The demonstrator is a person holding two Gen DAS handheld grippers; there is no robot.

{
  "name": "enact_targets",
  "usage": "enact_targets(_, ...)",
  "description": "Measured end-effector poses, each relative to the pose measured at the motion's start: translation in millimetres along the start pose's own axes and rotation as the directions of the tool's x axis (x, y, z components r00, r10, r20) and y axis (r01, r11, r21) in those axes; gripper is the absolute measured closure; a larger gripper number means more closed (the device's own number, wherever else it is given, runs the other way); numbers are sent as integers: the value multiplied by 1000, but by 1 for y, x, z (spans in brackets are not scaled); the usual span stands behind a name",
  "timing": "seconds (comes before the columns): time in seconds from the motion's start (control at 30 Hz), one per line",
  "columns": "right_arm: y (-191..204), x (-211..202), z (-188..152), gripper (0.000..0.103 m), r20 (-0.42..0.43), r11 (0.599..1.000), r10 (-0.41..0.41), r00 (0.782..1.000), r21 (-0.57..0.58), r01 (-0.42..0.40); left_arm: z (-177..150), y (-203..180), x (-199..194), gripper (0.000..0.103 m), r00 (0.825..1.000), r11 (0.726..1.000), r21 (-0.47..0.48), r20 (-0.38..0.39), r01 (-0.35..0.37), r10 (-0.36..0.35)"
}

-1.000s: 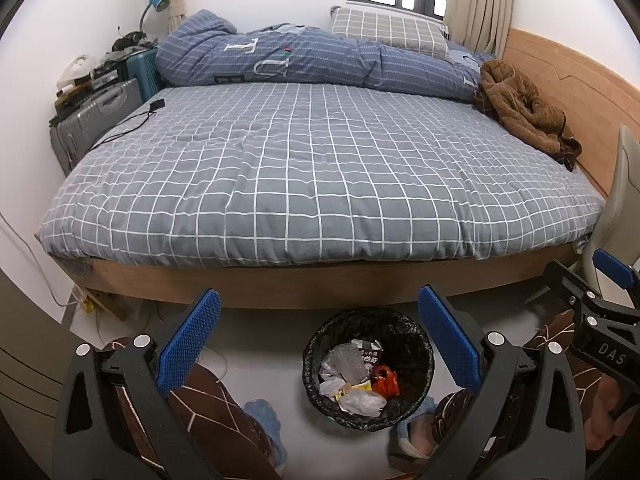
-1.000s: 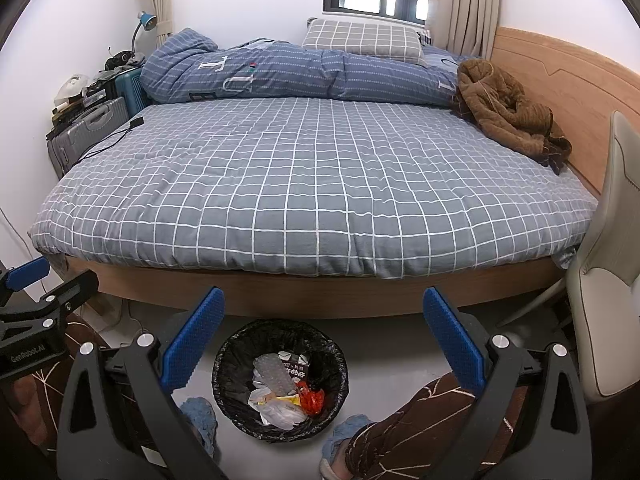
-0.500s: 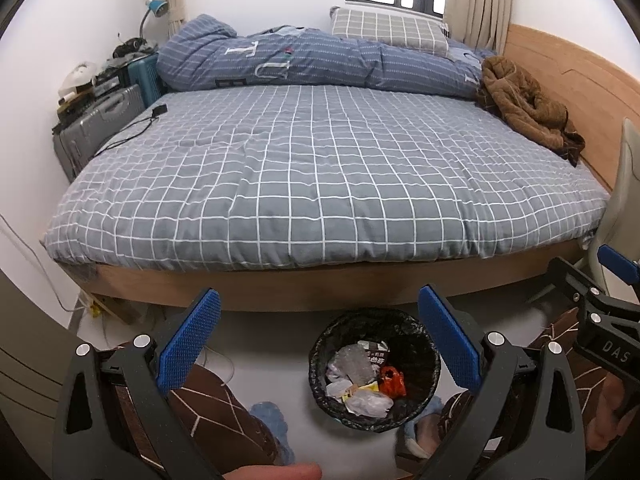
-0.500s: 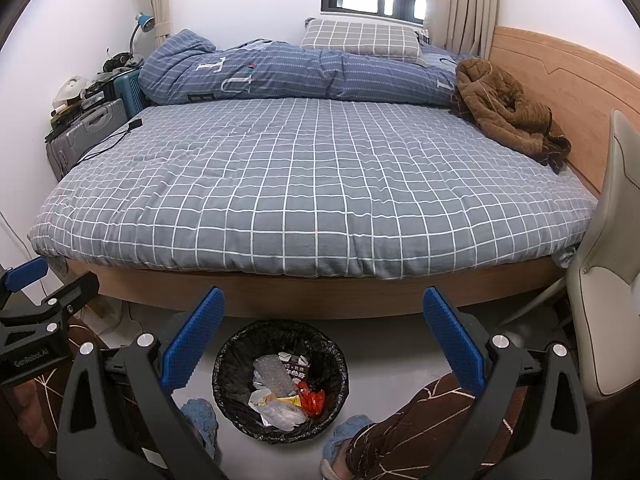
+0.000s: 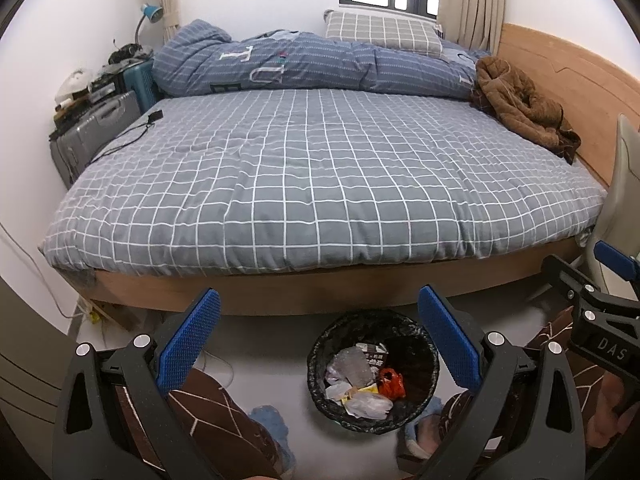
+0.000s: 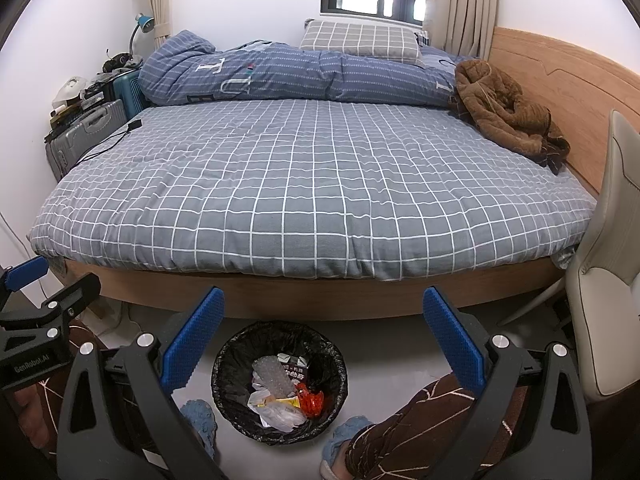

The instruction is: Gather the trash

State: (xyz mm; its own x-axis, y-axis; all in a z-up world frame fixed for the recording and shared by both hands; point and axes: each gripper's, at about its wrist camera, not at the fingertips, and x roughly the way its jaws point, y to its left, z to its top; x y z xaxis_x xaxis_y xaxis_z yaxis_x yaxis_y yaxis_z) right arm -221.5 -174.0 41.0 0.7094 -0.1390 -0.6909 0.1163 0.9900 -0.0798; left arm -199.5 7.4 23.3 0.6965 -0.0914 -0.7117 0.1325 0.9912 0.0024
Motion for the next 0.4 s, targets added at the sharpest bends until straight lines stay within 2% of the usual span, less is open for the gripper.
enact_targets(0.4, 2, 0, 0, 8, -2, 1000, 1, 1000, 3, -1, -2, 3, 3, 6, 1000, 1000, -14, -17, 10, -10)
